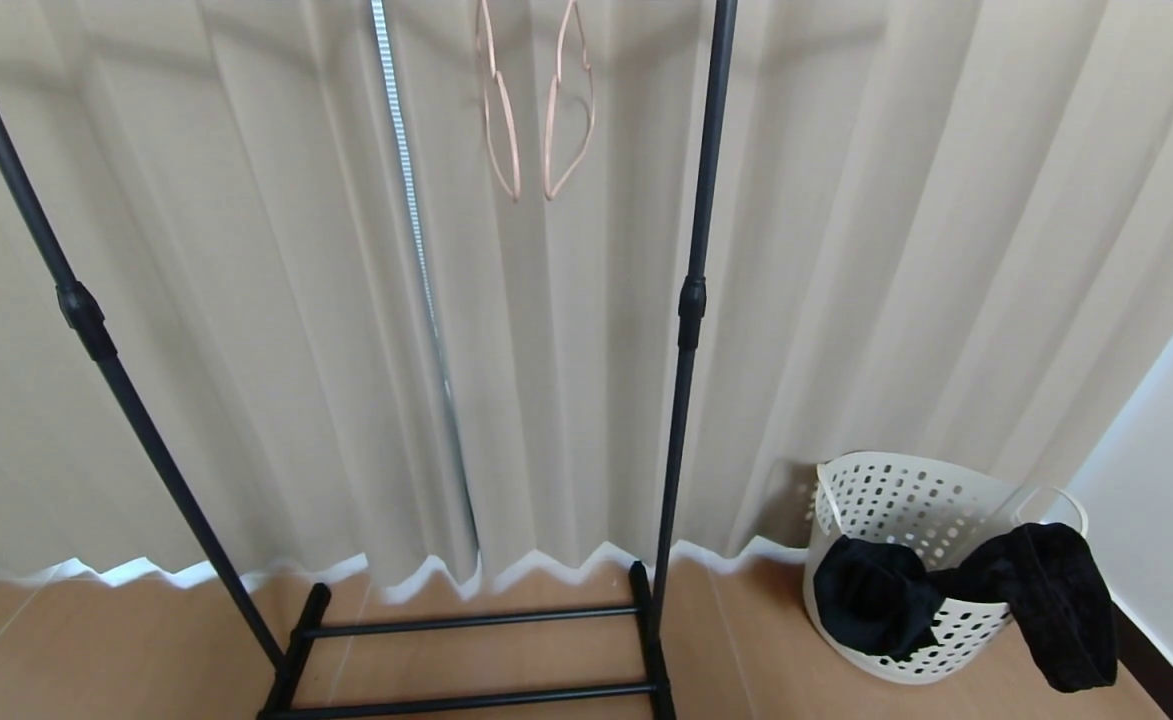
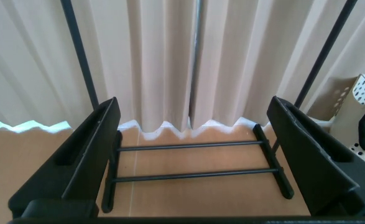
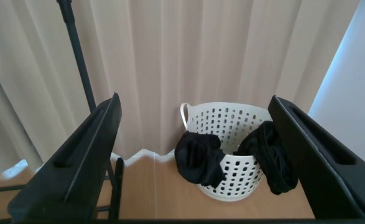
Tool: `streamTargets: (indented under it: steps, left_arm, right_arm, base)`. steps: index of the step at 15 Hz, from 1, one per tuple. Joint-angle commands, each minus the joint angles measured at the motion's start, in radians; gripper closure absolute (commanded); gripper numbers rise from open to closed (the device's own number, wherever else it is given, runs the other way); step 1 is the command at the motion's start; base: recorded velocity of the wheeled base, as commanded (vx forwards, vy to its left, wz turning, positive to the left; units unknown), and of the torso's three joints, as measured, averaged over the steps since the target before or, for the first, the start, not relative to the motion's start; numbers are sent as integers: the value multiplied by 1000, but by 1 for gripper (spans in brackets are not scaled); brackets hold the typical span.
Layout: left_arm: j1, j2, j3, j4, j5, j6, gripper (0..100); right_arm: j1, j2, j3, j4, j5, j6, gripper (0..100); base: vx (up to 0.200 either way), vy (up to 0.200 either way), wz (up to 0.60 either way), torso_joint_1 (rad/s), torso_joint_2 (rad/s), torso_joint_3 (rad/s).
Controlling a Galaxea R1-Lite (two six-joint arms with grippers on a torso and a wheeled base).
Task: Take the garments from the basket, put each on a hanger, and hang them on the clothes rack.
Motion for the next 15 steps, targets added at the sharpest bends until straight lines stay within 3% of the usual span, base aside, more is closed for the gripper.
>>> streamTargets:
  steps: [1, 4, 8, 10, 15]
  left_arm:
    - [0, -1, 0, 0, 0, 0, 0]
    - [0, -1, 0, 1, 0, -1, 0]
    - [0, -1, 0, 1, 0, 0, 0]
    - [0, -1, 0, 1, 0, 0, 0]
    - [0, -1, 0, 1, 2, 2, 0]
  right_arm:
    - [0, 1, 0, -1, 0, 0, 0]
    - [0, 1, 0, -1, 0, 0, 0]
    - [0, 1, 0, -1, 0, 0, 0]
    - [0, 1, 0, -1, 0, 0, 0]
    - [0, 1, 0, -1, 0, 0, 0]
  base:
    - [0, 0, 0, -7, 95, 76]
    - [0, 0, 0, -1, 19, 19]
    - [0, 0, -600, -1, 2, 7]
    - [0, 0, 0, 0, 0, 0]
    - [0, -200, 0, 0, 4, 2]
